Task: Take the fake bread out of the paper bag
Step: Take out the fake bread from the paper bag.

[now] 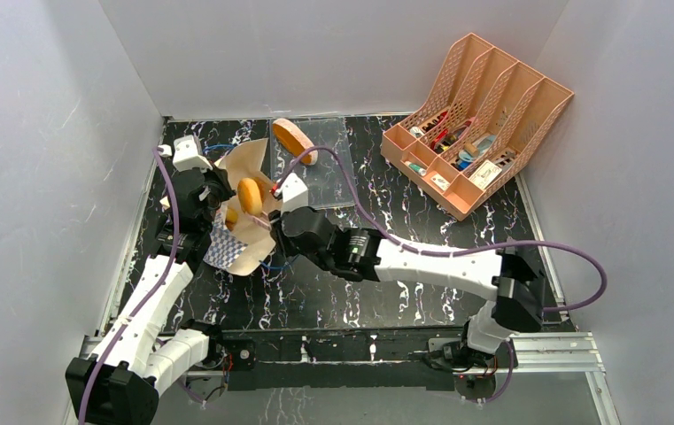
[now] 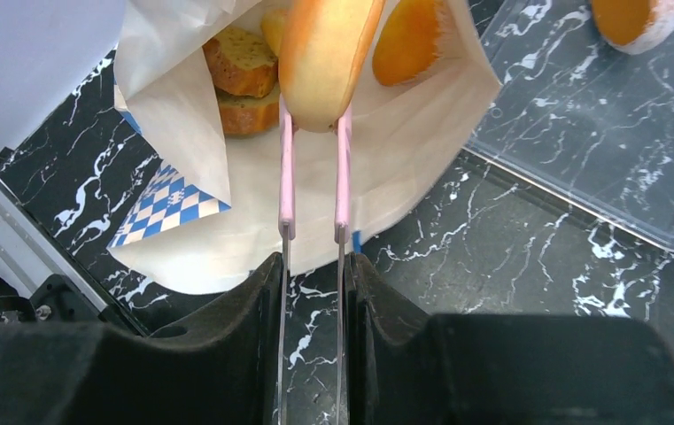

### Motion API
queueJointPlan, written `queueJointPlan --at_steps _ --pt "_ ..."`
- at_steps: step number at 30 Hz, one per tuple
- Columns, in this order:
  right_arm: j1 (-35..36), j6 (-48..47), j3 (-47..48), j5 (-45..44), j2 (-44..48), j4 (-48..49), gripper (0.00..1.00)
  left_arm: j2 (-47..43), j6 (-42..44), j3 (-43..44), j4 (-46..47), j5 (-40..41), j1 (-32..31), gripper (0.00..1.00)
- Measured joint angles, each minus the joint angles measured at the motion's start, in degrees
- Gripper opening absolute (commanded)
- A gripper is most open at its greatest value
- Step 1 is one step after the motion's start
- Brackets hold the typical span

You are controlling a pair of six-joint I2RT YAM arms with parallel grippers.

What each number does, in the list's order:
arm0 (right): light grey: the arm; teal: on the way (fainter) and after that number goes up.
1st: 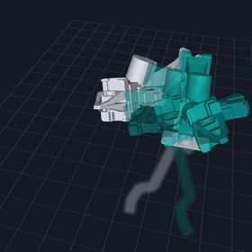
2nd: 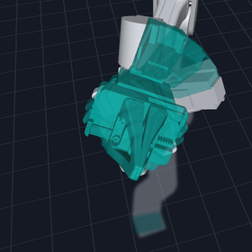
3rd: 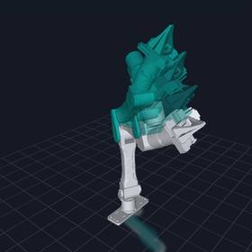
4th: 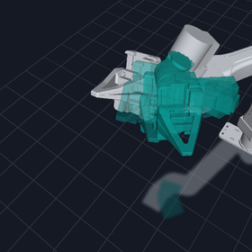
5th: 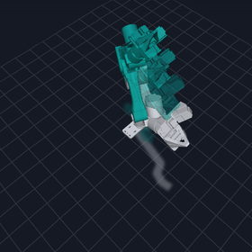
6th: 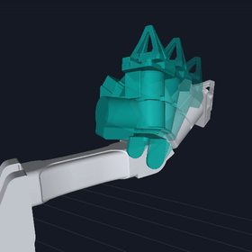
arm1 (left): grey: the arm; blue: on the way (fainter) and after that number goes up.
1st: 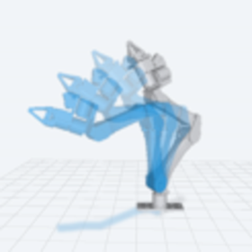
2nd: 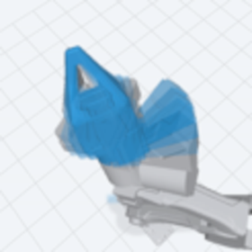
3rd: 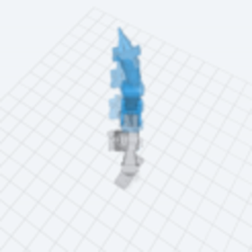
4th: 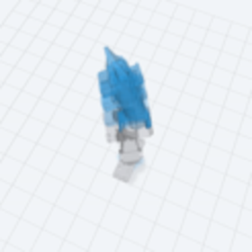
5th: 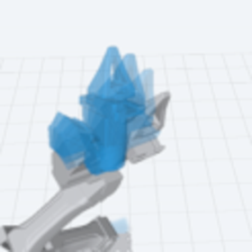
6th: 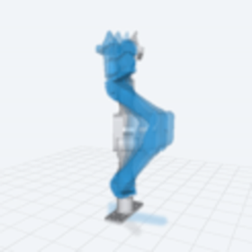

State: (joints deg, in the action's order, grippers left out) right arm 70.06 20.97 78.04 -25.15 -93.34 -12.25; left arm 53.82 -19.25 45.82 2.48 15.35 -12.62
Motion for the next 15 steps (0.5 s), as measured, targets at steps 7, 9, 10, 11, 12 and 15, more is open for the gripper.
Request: queueJointPlan --at_steps 7,9,10,11,12,15 --pt "0.0 -0.1 -4.0 -3.0 8.3 -1.9 0.0 0.0 0.2 0.0 0.0 0.5 0.0 0.0" --pt "0.0 -0.1 -5.0 -4.4 11.4 -2.7 0.0 0.0 0.4 0.0 0.0 0.7 0.0 0.0" --pt "0.0 -0.1 -5.4 -4.9 12.3 -2.8 0.0 0.0 0.4 0.0 0.0 0.7 0.0 0.0" --pt "0.0 -0.1 -5.8 -5.7 13.8 -3.0 0.0 0.0 0.4 0.0 0.0 0.7 0.0 0.0" --pt "0.0 -0.1 -6.3 -6.9 15.4 -3.3 0.0 -0.1 0.4 0.0 0.0 0.8 -0.1 0.0" --pt "-0.2 -0.2 -7.3 -10.7 18.0 -3.7 0.0 -0.1 0.4 0.0 -0.1 0.7 -0.1 0.0"
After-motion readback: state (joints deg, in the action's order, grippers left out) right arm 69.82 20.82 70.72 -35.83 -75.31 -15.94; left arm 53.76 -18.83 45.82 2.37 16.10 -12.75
